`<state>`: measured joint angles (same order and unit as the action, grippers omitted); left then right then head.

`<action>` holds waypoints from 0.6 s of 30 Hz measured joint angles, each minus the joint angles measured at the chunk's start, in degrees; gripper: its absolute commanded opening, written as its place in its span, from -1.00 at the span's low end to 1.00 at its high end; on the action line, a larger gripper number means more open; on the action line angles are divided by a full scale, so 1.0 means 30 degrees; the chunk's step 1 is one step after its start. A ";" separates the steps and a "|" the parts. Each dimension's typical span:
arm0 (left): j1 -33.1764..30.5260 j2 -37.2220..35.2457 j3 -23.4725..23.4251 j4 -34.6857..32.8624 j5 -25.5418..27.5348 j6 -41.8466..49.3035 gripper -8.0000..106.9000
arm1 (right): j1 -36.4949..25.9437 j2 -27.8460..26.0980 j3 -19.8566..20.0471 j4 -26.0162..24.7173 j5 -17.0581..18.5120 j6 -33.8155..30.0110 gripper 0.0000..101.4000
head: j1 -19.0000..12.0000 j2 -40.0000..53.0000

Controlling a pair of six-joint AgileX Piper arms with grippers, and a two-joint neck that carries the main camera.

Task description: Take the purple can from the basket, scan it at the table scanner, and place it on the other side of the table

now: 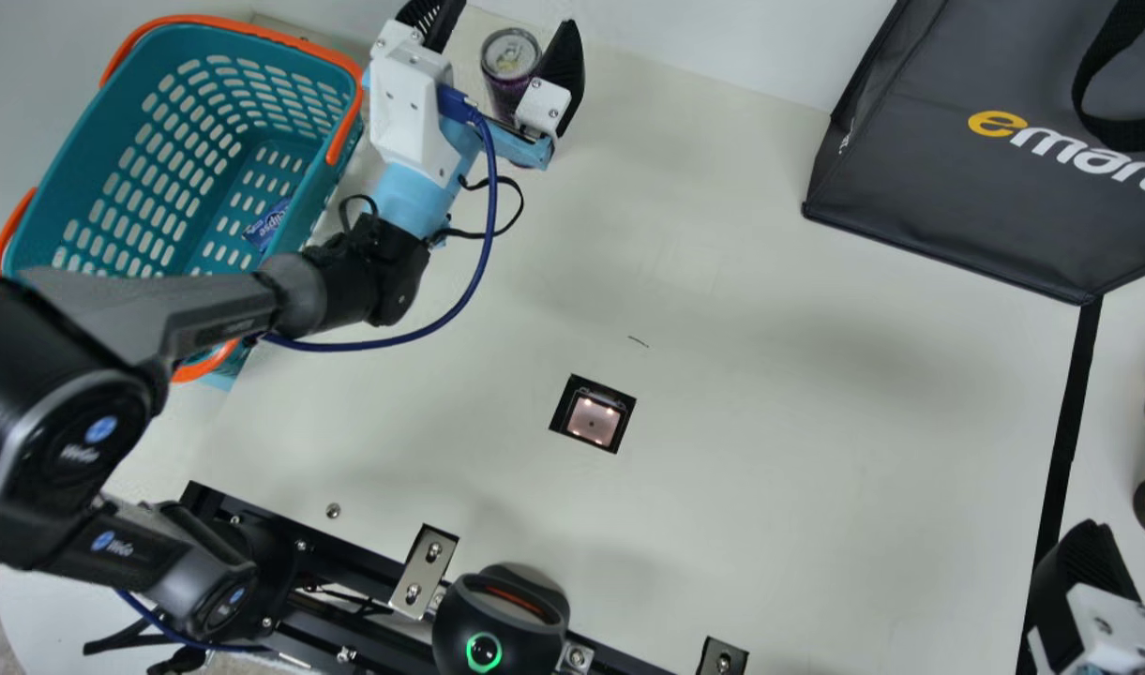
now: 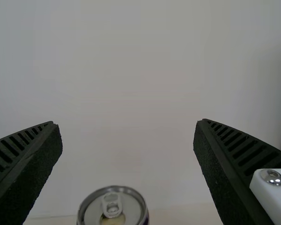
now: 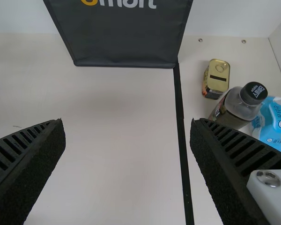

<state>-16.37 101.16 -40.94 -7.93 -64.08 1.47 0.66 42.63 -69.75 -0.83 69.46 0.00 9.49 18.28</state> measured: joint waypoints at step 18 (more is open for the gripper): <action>0.0034 -0.6989 -0.0722 -0.1672 0.9560 0.3734 0.71 | 0.0000 0.0000 0.0000 0.0000 0.0000 0.0000 0.87 | 0.0000 0.0000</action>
<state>-16.27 80.20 -43.11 -12.95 -35.40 12.67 0.66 42.63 -69.75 -0.83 69.46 0.00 9.49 18.28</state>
